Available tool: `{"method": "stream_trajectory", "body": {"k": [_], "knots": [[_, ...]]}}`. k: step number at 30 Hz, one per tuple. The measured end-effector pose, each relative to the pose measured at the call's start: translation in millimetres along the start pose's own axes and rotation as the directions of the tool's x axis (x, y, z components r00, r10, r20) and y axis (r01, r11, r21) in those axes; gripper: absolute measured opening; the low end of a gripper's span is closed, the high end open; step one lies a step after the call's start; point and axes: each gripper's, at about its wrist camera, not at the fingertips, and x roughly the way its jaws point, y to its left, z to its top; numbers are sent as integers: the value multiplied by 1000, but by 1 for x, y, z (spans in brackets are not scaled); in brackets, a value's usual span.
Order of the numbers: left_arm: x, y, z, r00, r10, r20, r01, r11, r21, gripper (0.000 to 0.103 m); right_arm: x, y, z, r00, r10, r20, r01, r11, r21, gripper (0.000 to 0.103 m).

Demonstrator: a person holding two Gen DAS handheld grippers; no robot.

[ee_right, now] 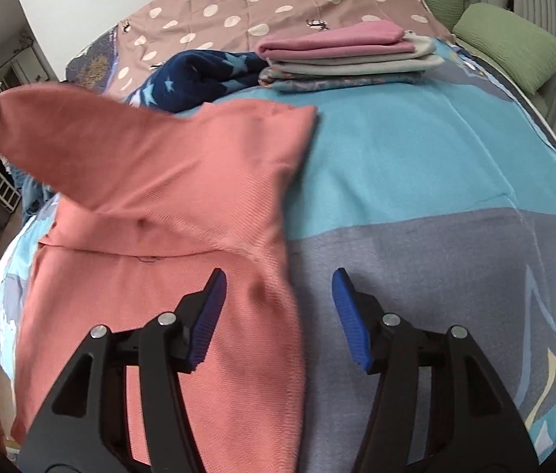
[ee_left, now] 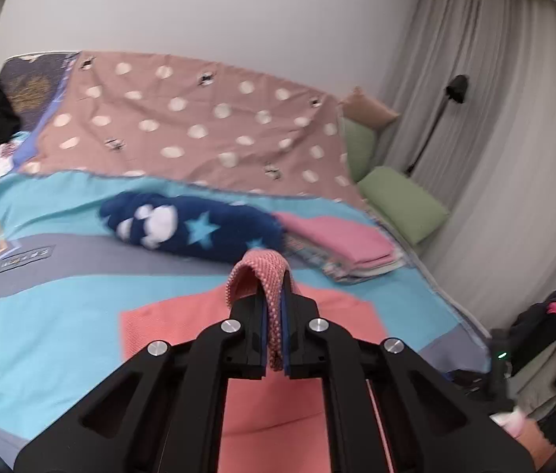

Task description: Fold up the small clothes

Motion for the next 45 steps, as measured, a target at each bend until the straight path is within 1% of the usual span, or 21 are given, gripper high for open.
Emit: {"method": "stream_trajectory", "body": {"k": [1,3,5,7,11,16,18,19,20,22,24,28,31,33,36,37,39,42,43,44,45], "knots": [[7,13,-10,999,28,-36,-28,999,-18,24,2,-2,-1,1000,-5,-7,5,1000,2,58],[25,38,-31,988,100,-116,-107,993,-57,42,6,-5,-3,1000,-4,-18,4,1000,7,58],[37,58,-52,968,183,-175,-195,979,-59,43,7,-4,-4,1000,-11,-20,11,1000,-2,59],[41,78,-69,952,222,-208,-244,966,-84,43,6,0,-3,1000,-22,-16,22,999,-25,60],[36,101,-74,951,220,-217,-253,958,-137,43,9,8,0,999,-32,-18,31,997,-66,61],[47,101,-62,963,182,-200,-212,967,-139,44,20,18,6,998,-63,-11,62,993,-103,61],[61,98,-60,956,180,-231,-213,969,-125,44,22,16,10,991,-131,23,133,984,-115,59],[67,95,-61,951,185,-246,-220,968,-121,44,21,10,11,978,-200,54,204,974,-98,61],[73,92,-63,947,189,-259,-223,968,-110,44,20,1,12,974,-217,61,221,973,-66,66],[75,84,-67,951,179,-254,-206,975,-84,44,20,-23,11,987,-160,18,159,986,47,66],[75,76,-74,956,167,-242,-184,982,-50,44,13,-34,10,994,-110,20,108,989,98,66],[78,71,-83,942,227,-247,-232,973,8,44,10,-41,9,998,-65,20,60,983,172,68],[82,77,-89,931,238,-276,-244,970,15,44,11,-26,7,993,-117,10,116,990,78,69],[79,83,-90,939,213,-269,-223,975,-8,44,9,-12,3,990,-138,-1,138,990,-20,70],[75,85,-85,947,192,-259,-207,978,-31,44,-7,0,1,999,-34,-4,34,997,-73,70],[75,86,-81,949,187,-253,-202,979,-35,44,-15,0,6,1000,10,17,-9,998,-64,70],[80,86,-73,952,186,-245,-203,978,-46,44,-25,-3,17,997,48,53,-45,998,-44,72],[95,89,-60,954,167,-249,-191,979,-75,43,-27,-13,40,995,41,94,-41,999,5,73],[98,87,-57,956,165,-242,-189,979,-79,38,-22,-17,48,995,36,94,-39,999,33,73],[98,82,-56,964,130,-232,-153,985,-84,34,-16,-22,53,996,32,89,-38,997,66,73],[95,74,-55,975,55,-213,-76,993,-89,31,-11,-27,57,996,34,81,-41,994,97,73]]}}
